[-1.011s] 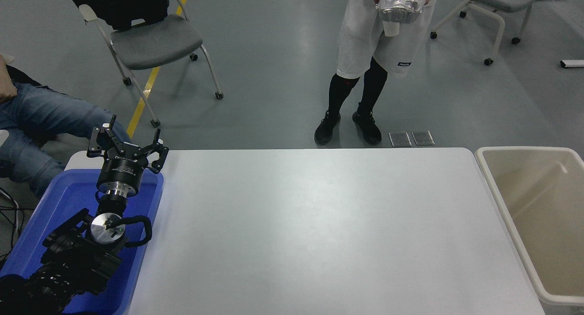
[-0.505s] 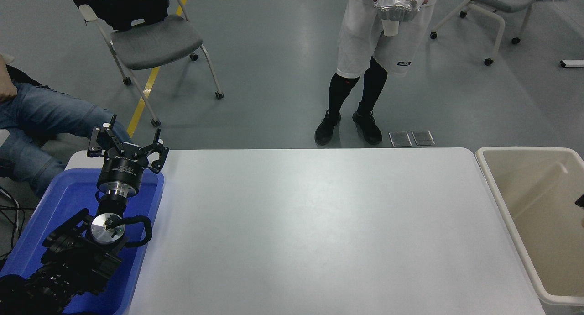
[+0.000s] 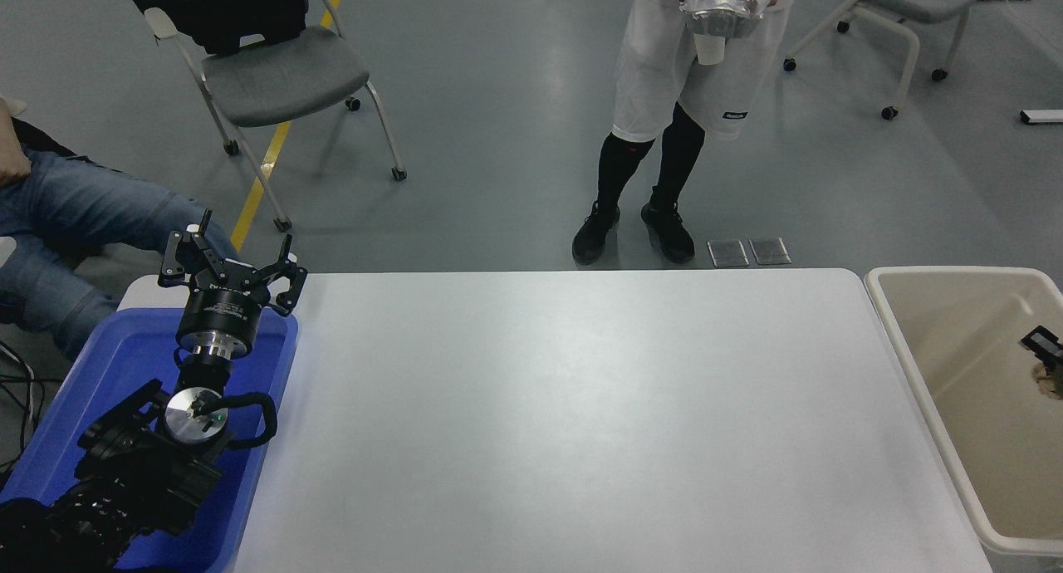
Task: Pick up paper ball place in dustbin
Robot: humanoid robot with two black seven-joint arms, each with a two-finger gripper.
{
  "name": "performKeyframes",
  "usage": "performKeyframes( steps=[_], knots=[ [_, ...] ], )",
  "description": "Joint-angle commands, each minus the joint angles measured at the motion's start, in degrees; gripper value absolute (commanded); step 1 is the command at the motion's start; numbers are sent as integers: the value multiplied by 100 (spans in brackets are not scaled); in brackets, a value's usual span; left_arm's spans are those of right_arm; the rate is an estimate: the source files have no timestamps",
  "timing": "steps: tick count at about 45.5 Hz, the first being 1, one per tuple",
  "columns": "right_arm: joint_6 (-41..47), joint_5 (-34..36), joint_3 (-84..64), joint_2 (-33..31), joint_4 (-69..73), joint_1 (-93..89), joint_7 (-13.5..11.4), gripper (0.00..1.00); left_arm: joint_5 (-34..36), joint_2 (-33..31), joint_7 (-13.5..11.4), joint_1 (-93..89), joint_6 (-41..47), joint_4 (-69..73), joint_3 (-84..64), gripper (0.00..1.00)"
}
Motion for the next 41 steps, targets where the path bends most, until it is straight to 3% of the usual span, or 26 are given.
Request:
performKeyframes(
  steps=[1,10,14,17,19,22,28,41],
  knots=[
    [-286,78,31,174,-102,-114,0,0,0,0,0,0,0,0,0,99],
    [-304,78,31,174,-172,-193,9,0,0,0,0,0,0,0,0,99],
    [-374,78,31,156,-190,-211,9,19,0,0,0,0,0,0,0,99],
    [-515,78,31,156,-190,-255,9,23,0,0,0,0,0,0,0,99],
    [-629,78,40,156,-181,-272,9,35,0,0,0,0,0,0,0,99],
    [-761,87,31,165,-181,-281,17,68,0,0,0,0,0,0,0,99],
    [-858,87,40,174,-172,-299,17,89,0,0,0,0,0,0,0,99],
    [-831,96,57,165,-84,-229,17,99,0,0,0,0,0,0,0,99]
  ],
)
